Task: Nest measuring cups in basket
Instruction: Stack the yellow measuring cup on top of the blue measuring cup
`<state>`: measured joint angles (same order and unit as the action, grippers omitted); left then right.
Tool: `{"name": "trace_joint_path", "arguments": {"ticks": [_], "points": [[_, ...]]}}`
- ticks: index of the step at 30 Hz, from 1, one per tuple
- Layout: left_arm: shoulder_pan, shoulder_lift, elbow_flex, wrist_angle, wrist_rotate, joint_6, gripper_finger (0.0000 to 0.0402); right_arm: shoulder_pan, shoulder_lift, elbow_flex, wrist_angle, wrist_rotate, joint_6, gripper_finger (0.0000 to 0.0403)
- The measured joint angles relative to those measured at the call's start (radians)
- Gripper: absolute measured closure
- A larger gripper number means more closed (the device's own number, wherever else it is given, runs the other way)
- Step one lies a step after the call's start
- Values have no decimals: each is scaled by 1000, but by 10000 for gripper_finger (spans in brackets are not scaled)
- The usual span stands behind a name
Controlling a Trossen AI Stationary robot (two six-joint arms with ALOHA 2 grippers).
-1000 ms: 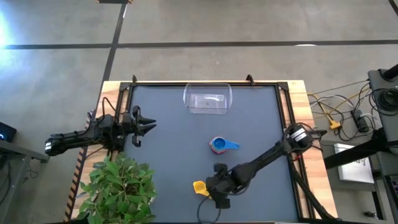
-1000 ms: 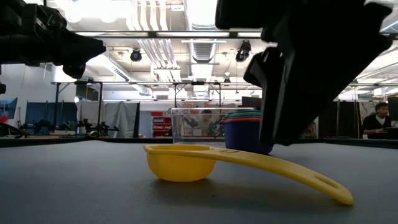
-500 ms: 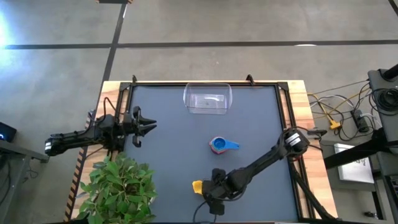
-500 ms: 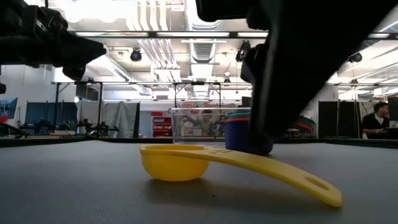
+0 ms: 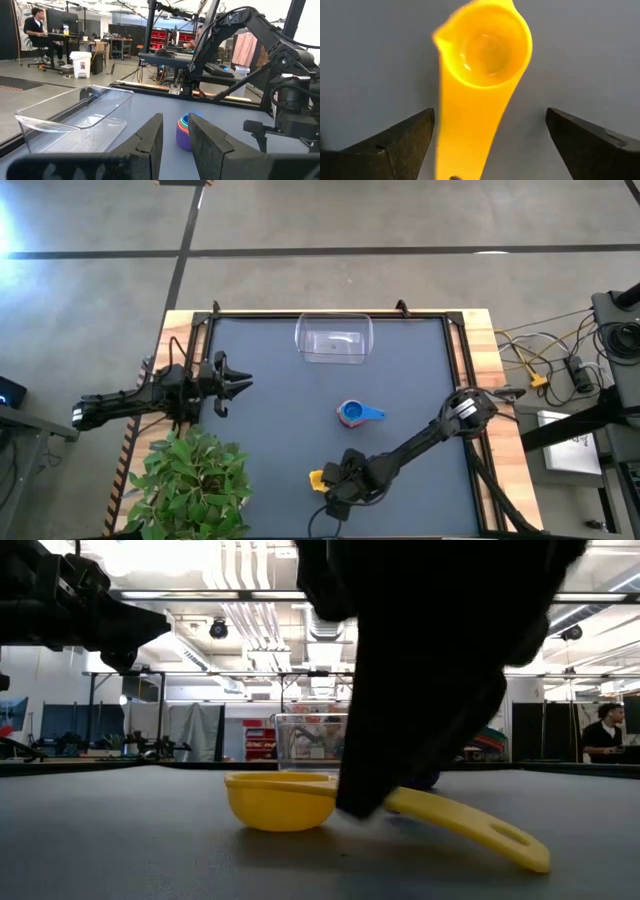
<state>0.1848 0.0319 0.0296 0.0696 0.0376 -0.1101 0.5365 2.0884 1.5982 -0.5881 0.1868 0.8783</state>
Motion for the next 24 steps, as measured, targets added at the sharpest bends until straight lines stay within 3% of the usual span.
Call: {"name": "trace_joint_path", "arguments": {"ticks": [4,8,19,24], "points": [[0,-1,0,-6,0,0,327,0,16,3,-19,9,3,44],[0,-1,0,-9,0,0,327,0,17,4,-65,20,2,79],[0,-1,1,-10,-2,0,327,0,8,1,-113,28,-70,267],[0,1,1,-11,-2,0,327,0,-4,-1,-122,22,-114,275]]}}
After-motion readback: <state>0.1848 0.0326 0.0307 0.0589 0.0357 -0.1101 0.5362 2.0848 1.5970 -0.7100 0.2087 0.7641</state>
